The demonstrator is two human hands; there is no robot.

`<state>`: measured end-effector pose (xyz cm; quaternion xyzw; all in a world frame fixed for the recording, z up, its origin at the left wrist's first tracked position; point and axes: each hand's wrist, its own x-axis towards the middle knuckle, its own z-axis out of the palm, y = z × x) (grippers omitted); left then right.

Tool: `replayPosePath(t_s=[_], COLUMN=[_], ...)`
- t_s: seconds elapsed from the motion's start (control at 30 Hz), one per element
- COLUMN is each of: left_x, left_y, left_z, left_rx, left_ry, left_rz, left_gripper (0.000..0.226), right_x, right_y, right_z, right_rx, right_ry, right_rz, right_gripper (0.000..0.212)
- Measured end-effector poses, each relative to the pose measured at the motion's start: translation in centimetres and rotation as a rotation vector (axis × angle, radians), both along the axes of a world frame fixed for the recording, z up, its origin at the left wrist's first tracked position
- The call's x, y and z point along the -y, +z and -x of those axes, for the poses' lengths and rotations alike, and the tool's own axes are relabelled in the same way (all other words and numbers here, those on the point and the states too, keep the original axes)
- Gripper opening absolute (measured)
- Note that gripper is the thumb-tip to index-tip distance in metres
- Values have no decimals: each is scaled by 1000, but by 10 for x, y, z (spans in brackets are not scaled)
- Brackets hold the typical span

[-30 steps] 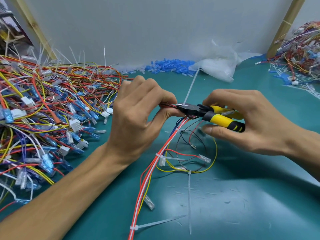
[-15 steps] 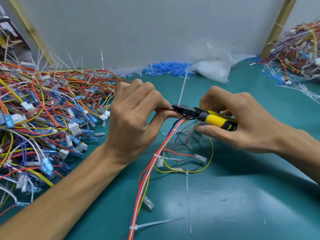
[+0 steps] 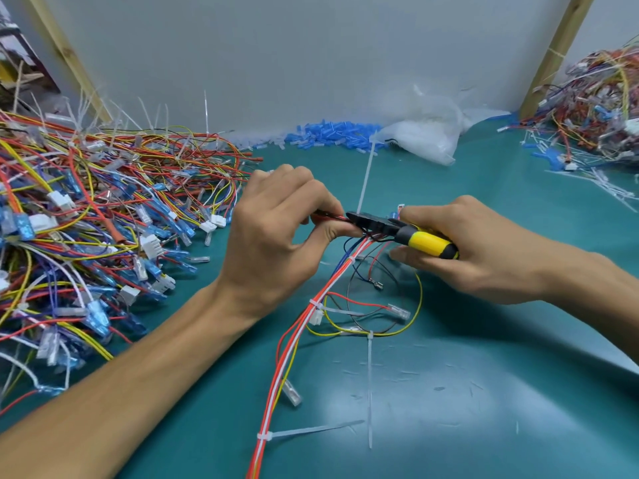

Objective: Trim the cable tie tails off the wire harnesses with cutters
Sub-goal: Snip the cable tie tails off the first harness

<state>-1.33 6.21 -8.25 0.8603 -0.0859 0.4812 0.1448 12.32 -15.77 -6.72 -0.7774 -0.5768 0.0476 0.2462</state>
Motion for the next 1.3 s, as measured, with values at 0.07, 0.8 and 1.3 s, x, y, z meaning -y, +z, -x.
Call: replayPosePath(t_s=[0.07,0.8,1.3], left_x=[-1,-5,-6], left_y=[-1,-6,-6], left_z=[-1,-4,-4], left_rx=[-30,-65,-91], left_ry=[-21,-119,-118], left_rz=[24,-43,-38], left_gripper=[24,22,23], right_x=[1,-1,1], right_y=[-1,-3,-1], right_z=[-1,0,-1], right_rx=[-15,59,68], right_ry=[-7,18,17], right_rz=[21,22,56], right_gripper=[31,21,25])
